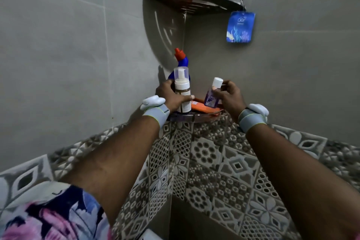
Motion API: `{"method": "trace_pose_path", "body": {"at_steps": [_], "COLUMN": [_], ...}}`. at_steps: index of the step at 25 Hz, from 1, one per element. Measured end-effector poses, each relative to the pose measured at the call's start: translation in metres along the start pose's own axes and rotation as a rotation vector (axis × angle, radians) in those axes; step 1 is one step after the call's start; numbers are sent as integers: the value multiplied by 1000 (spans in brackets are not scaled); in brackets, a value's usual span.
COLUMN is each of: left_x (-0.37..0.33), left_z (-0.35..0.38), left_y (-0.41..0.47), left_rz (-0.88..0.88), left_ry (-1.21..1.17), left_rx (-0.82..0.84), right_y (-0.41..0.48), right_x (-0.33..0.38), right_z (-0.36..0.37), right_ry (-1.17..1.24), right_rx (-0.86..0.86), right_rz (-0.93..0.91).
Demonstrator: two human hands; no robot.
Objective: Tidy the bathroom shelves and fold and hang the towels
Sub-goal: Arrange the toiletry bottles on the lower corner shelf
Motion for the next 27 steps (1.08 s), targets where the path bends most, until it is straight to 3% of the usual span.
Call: {"method": "trace_pose_path", "body": {"at_steps": [7, 16, 24, 27], "left_x": [7, 13, 8, 2], "left_z": [22, 41, 32, 16], "left_y": [14, 9, 9, 23], "left_rz": [18, 23, -35, -113], "left_ry": [216, 155, 165, 172], "left_rx": [104, 84, -14, -143], "right_y": [24, 34, 40, 36], "right_x": [-12, -19, -17, 3], "right_z": [8, 14, 10, 10], "right_ry": [-155, -489, -367, -219], "right_rx": [151, 210, 192, 86], "right_rz": [86, 3, 46, -60]}}
Point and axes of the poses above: each hand's wrist, its own y-axis towards the middle knuckle, its own z-axis out of the palm, x = y × z, the point moved 2 cm from there along y, towards the middle knuckle, and after that the axes turned 15 degrees about z, right-handed, at the moved point
